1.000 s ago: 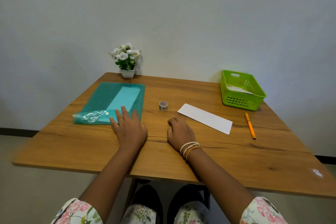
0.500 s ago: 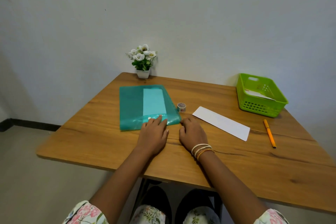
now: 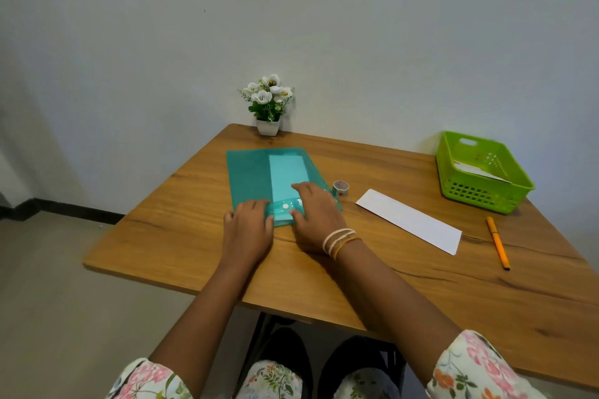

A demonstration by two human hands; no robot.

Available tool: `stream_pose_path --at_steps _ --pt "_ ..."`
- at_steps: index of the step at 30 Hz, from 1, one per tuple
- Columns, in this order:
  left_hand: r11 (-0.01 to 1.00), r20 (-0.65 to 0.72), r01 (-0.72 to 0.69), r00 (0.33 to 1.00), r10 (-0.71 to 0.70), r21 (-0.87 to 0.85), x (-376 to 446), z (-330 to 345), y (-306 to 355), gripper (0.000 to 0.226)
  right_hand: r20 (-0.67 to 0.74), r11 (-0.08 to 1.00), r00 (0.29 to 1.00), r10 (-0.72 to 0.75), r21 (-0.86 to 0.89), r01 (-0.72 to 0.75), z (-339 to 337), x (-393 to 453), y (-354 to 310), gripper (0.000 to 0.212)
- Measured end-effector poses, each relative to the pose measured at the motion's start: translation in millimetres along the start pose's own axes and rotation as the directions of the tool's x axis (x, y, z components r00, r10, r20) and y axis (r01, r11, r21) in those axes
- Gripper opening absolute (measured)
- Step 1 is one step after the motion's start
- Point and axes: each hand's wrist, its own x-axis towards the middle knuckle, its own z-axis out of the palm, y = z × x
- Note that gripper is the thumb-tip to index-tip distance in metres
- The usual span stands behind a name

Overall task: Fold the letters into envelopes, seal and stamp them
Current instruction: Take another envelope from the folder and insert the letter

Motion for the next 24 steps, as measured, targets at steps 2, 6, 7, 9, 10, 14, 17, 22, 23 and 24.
stream_pose_path --at_steps 2,6,7,9,10,14,17,22,23,24 --pt "1.0 -0.007 -0.004 1.0 0.004 -0.018 -1 -1 0 0.035 0.23 0.999 0.973 0.008 -0.04 0.001 2 17 -6 0.058" --pt "0.991 -0.007 0.066 0.998 -0.067 -0.119 0 -3 -4 0.035 0.386 0.995 0.921 0.045 -0.1 -0.007 5 36 -5 0.055" --pt "0.984 -0.004 0.087 0.996 -0.089 -0.155 1 -4 -4 0.035 0.381 0.995 0.924 0.038 -0.1 0.0 4 38 -4 0.054" --pt "0.961 -0.003 0.133 0.99 -0.138 -0.244 2 -4 -7 0.034 0.36 0.998 0.933 0.023 -0.065 0.001 1 40 -1 0.049" --pt "0.945 0.0 0.156 0.987 -0.163 -0.289 3 -3 -9 0.034 0.344 0.999 0.939 0.019 -0.031 -0.009 0 39 1 0.046" --pt "0.889 0.012 0.203 0.976 -0.217 -0.412 4 -5 -11 0.03 0.267 0.991 0.964 0.004 0.13 -0.04 -4 30 7 0.035" --pt "0.825 0.011 0.227 0.966 -0.259 -0.518 2 -9 -8 0.031 0.164 0.983 0.985 -0.054 0.181 0.024 -9 15 9 0.023" --pt "0.646 0.091 0.305 0.935 -0.344 -0.7 4 -7 -15 0.058 0.08 0.983 0.98 -0.18 0.049 0.176 -15 -19 11 0.014" --pt "0.635 0.104 0.313 0.933 -0.345 -0.706 5 -6 -17 0.055 0.097 0.983 0.978 -0.182 0.028 0.18 -15 -24 12 0.015" --pt "0.644 0.115 0.315 0.936 -0.333 -0.697 6 -6 -18 0.047 0.111 0.983 0.977 -0.181 0.022 0.18 -15 -30 13 0.016"
